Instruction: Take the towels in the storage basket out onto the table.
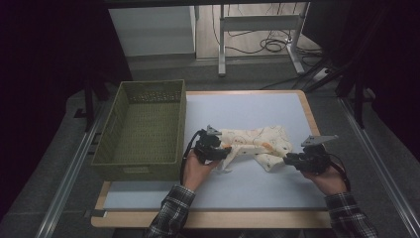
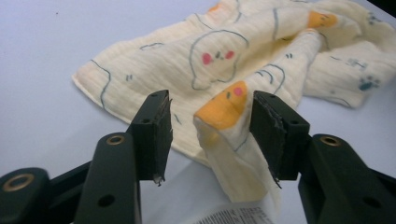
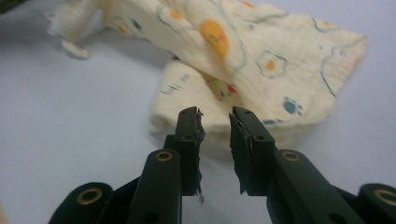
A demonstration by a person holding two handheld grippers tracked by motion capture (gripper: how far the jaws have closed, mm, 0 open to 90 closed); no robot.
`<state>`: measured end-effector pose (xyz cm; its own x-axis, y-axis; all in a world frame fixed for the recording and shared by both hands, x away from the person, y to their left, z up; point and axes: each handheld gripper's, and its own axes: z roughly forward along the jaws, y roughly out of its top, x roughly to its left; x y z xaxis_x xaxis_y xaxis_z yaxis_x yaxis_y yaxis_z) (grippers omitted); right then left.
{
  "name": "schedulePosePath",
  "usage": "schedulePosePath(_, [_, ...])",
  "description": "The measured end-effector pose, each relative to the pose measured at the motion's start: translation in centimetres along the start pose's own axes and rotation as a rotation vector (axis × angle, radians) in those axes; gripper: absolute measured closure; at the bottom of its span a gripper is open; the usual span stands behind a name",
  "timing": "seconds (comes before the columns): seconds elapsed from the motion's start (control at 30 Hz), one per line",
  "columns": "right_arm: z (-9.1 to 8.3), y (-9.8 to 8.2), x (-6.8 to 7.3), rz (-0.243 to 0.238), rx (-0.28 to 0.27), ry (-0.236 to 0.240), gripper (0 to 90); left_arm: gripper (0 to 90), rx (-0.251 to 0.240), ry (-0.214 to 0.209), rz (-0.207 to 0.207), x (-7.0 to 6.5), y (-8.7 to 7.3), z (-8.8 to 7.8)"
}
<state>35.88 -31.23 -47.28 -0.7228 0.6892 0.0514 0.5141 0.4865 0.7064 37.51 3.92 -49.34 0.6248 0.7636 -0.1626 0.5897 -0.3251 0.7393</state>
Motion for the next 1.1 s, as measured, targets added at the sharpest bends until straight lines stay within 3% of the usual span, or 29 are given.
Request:
schedulePosePath(0.17, [0.1,0.8,1.4,-0.025,0.000,0.041,70.1,44.8,0.007,-0.039,0.005,-0.7,-1.5,-0.7])
schedulePosePath(0.47, [4.0,0.8,3.9,-0.051,0.038,0.119,65.3,39.0,0.027,-0.151,0.022,-2.3,-4.3,-0.5])
schedulePosePath(0.57, [4.9,0.7,4.1,-0.071,0.060,0.089,62.3,36.1,0.043,-0.170,0.055,-3.0,-4.4,0.1])
schedulePosePath(0.7, [5.8,0.3,4.0,-0.084,0.082,0.043,61.7,33.5,0.070,-0.141,0.092,-3.8,-4.6,1.3])
schedulePosePath(0.77, [6.2,-0.1,4.2,-0.110,0.090,0.010,67.2,39.6,0.078,-0.096,0.123,-4.0,-4.7,1.8])
schedulePosePath(0.8, [6.2,-0.2,4.3,-0.114,0.074,-0.013,74.7,49.8,0.077,-0.086,0.132,-4.0,-4.6,1.8])
schedulePosePath(0.9, [6.0,-0.3,4.2,-0.099,0.082,-0.018,85.1,76.6,0.072,-0.114,0.100,-3.5,-4.1,1.5])
schedulePosePath(1.0, [5.4,-0.3,4.3,-0.113,0.096,-0.019,85.5,80.3,0.038,-0.099,0.104,-3.1,-3.5,0.3])
schedulePosePath(1.1, [3.7,-0.7,4.1,-0.097,0.070,-0.006,85.6,79.8,0.003,-0.072,0.095,-2.5,-2.8,-1.3])
